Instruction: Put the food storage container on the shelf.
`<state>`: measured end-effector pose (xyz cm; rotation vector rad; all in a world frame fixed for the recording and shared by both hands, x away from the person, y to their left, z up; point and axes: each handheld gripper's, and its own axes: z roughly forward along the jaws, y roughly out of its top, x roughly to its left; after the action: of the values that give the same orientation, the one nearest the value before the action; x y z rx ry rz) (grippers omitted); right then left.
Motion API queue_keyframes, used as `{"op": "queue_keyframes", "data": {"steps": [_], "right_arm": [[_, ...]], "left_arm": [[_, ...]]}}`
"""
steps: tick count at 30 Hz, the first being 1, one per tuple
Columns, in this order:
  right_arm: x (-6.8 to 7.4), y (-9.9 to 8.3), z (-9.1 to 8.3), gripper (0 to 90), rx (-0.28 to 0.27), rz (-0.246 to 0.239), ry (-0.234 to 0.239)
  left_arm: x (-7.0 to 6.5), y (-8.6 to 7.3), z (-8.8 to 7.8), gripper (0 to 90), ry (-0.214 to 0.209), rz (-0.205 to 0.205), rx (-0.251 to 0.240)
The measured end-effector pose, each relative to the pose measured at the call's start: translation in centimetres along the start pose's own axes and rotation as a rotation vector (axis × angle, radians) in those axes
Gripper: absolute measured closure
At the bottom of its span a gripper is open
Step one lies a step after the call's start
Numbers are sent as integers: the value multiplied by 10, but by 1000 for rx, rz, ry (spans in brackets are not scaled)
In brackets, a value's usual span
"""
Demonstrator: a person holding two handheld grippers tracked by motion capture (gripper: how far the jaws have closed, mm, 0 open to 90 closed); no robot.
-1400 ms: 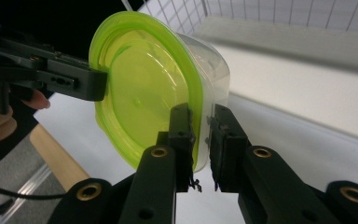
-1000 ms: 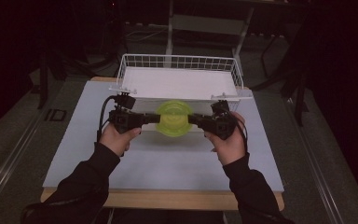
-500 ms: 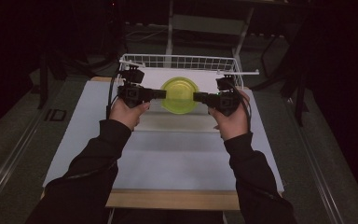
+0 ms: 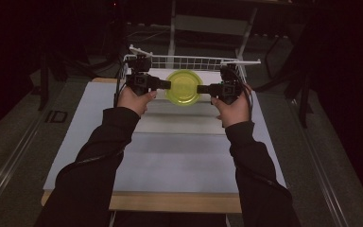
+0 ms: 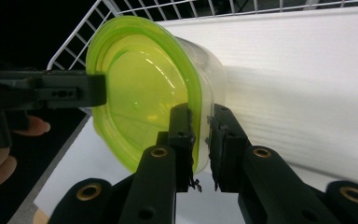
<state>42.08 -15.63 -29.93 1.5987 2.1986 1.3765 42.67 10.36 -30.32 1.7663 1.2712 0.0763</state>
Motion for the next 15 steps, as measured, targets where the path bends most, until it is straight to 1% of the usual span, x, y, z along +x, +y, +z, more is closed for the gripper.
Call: {"op": "queue_keyframes", "data": {"steps": [1,2,3,4,6,7,8,9,10,11,12,13,14,15], "right_arm": [[-1,2,0,800,3,6,-3],[-2,4,2,800,9,9,4],[-2,4,2,800,9,9,4],[-2,7,2,793,12,18,8],[-2,8,3,781,16,11,7],[-5,12,6,752,20,25,9],[-6,13,7,728,24,27,7],[-8,14,9,698,26,31,12],[-10,15,12,697,38,35,14],[-12,16,15,678,54,44,13],[-14,16,18,651,51,52,15],[-16,16,19,650,42,59,22],[-16,16,19,650,42,59,22],[-18,16,21,646,36,71,34]], "left_arm": [[0,0,1,798,-2,3,-1],[2,1,3,746,-4,0,-17],[2,1,3,710,-4,0,-17],[2,1,7,682,-8,4,-15],[2,2,8,665,-5,2,-14],[3,2,10,654,-9,-3,-14],[3,3,11,648,-5,-6,-16],[3,4,15,646,-7,-2,-12],[3,4,15,619,-7,-2,-12],[2,5,19,603,6,7,2],[2,5,19,599,6,7,2],[2,6,21,562,3,11,3],[2,6,23,562,5,15,4],[2,7,25,539,7,13,-5]]}}
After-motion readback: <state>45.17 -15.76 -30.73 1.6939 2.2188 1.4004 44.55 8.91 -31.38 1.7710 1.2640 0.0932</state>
